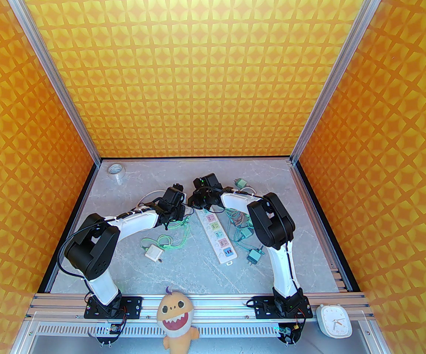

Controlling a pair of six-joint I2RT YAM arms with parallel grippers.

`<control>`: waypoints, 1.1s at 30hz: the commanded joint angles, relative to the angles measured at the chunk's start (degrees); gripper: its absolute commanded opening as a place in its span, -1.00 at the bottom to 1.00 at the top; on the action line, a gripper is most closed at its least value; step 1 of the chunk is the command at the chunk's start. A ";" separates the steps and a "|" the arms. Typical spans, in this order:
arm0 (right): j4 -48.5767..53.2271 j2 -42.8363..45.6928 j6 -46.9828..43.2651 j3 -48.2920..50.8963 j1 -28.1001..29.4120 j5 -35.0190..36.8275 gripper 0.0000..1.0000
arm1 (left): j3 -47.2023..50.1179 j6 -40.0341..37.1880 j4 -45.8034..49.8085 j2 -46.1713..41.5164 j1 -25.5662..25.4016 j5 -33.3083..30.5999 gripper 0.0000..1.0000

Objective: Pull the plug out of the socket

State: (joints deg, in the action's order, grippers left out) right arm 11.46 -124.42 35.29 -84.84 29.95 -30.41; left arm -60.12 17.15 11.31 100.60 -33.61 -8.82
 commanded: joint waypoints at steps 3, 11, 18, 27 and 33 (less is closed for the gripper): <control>5.62 -3.37 -3.05 -0.83 1.33 7.49 -1.00 | -2.20 2.50 1.99 0.52 -0.40 5.15 -0.47; 6.46 -3.76 -3.32 -1.29 1.42 8.04 -1.00 | -5.54 -0.31 6.04 2.95 -3.75 -5.77 -0.52; 6.93 -3.86 -3.75 -1.53 1.69 8.73 -1.00 | -6.94 0.26 7.38 4.88 -6.82 -9.01 -0.54; 7.99 -3.56 -4.55 -1.78 2.15 10.74 -1.00 | -4.65 6.43 5.16 -0.04 -1.36 0.39 -0.57; 8.22 -3.47 -4.67 -1.84 2.30 10.90 -1.00 | -1.60 10.61 2.26 -3.72 3.12 7.45 -0.57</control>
State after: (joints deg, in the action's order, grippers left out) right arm 15.11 -124.51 32.01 -87.64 31.92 -24.23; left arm -62.78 23.57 15.73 100.86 -32.05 -7.53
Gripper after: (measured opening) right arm 0.053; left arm 0.299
